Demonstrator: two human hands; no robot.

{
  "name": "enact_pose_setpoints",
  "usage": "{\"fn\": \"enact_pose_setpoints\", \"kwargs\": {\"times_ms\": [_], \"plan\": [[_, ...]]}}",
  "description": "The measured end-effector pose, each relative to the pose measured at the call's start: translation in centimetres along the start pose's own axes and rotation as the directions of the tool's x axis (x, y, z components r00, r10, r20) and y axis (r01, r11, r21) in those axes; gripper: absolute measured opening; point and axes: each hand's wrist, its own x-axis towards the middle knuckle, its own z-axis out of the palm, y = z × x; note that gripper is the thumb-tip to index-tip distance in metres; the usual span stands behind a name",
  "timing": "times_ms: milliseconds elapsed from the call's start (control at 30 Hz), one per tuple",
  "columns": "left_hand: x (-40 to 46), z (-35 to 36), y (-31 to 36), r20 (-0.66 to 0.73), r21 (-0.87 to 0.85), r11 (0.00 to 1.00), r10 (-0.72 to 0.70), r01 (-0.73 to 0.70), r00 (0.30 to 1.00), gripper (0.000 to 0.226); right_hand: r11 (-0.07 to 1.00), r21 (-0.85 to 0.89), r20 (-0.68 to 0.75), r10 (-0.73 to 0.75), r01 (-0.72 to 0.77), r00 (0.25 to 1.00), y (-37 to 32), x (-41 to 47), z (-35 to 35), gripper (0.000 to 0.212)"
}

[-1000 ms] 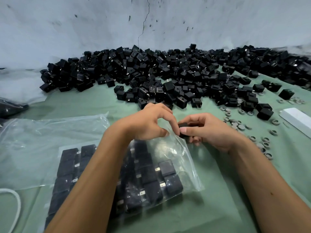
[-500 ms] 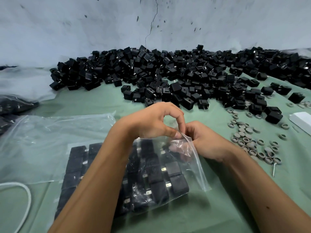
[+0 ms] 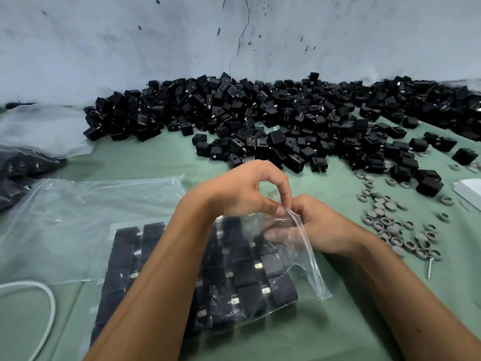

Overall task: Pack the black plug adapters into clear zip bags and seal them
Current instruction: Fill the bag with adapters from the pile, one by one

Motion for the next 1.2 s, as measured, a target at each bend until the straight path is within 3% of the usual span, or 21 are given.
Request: {"fn": "enact_pose_setpoints", "kwargs": {"times_ms": [100,167,267,367,467,533,667,733,767,867,933,1033,1067,1133,1200], "plan": [[-0.1,-0.1,-0.2,-0.019,0.024,0.999,-0.047,0.048,0.999,0.009,0.997,0.069,-0.115,0.040,-0.032,0.993,0.2,-0.1,-0.6,0.028],[-0.2,-0.3,-0.4,-0.022,0.033,0.996,-0.085,0.086,0.996,0.010,0.997,0.075,-0.283,0.057,-0.037,0.957,0.3,0.1,-1.0,0.011],[-0.6,-1.2,-0.9,-0.087,0.059,0.979,-0.191,0.197,0.978,0.013,1.000,-0.022,-0.579,0.001,-0.017,0.816,0.8,0.6,-0.9,0.010],[-1.2,-2.4,-1.7,-0.191,0.192,0.918,-0.311,0.347,0.931,0.013,0.987,-0.154,-0.683,-0.072,-0.046,0.727,0.4,2.1,-0.7,0.011],[-2.2,-3.3,-2.7,-0.204,0.224,0.842,-0.452,0.491,0.868,0.015,0.847,-0.518,-0.558,-0.230,-0.119,0.797,-1.2,5.2,-0.8,0.011],[-2.7,-3.8,-3.2,-0.201,0.204,0.819,-0.501,0.536,0.842,0.018,0.704,-0.707,-0.397,-0.311,-0.071,0.863,-2.2,8.0,-0.9,0.014],[-3.0,-4.3,-3.3,-0.207,0.168,0.829,-0.499,0.533,0.842,0.021,0.433,-0.901,-0.061,-0.189,0.028,0.980,-3.3,12.8,-0.9,0.050],[-2.9,-4.3,-3.3,-0.208,0.150,0.839,-0.490,0.522,0.847,0.021,0.286,-0.956,0.023,-0.143,0.063,0.989,-3.3,14.0,-0.7,0.036],[-2.9,-4.2,-3.3,-0.209,0.145,0.844,-0.484,0.516,0.850,0.021,0.270,-0.961,0.022,-0.144,0.061,0.989,-3.2,14.4,-0.7,0.027],[-2.7,-4.1,-3.2,-0.210,0.138,0.856,-0.466,0.498,0.859,0.020,0.356,-0.934,-0.038,-0.185,0.031,0.982,-3.0,14.5,-0.8,0.016],[-2.7,-4.1,-3.2,-0.204,0.145,0.862,-0.454,0.485,0.867,0.020,0.486,-0.872,-0.080,-0.240,0.049,0.967,-2.9,13.7,-1.1,0.017],[-2.5,-4.0,-3.2,-0.197,0.156,0.874,-0.428,0.460,0.882,0.019,0.673,-0.735,-0.290,-0.424,0.084,0.858,-2.3,11.0,-1.7,0.022],[-2.4,-3.9,-3.1,-0.194,0.156,0.883,-0.413,0.444,0.890,0.017,0.774,-0.627,-0.422,-0.431,0.086,0.797,-2.0,9.9,-1.9,0.024],[-2.3,-3.7,-2.7,-0.176,0.133,0.908,-0.373,0.397,0.911,0.014,0.945,-0.304,-0.629,-0.293,0.119,0.720,-1.3,7.4,-2.1,0.026],[-1.9,-3.2,-2.1,-0.146,0.113,0.931,-0.329,0.346,0.933,0.018,0.986,0.043,-0.684,-0.086,0.159,0.725,-0.4,5.0,-1.9,0.023]]}}
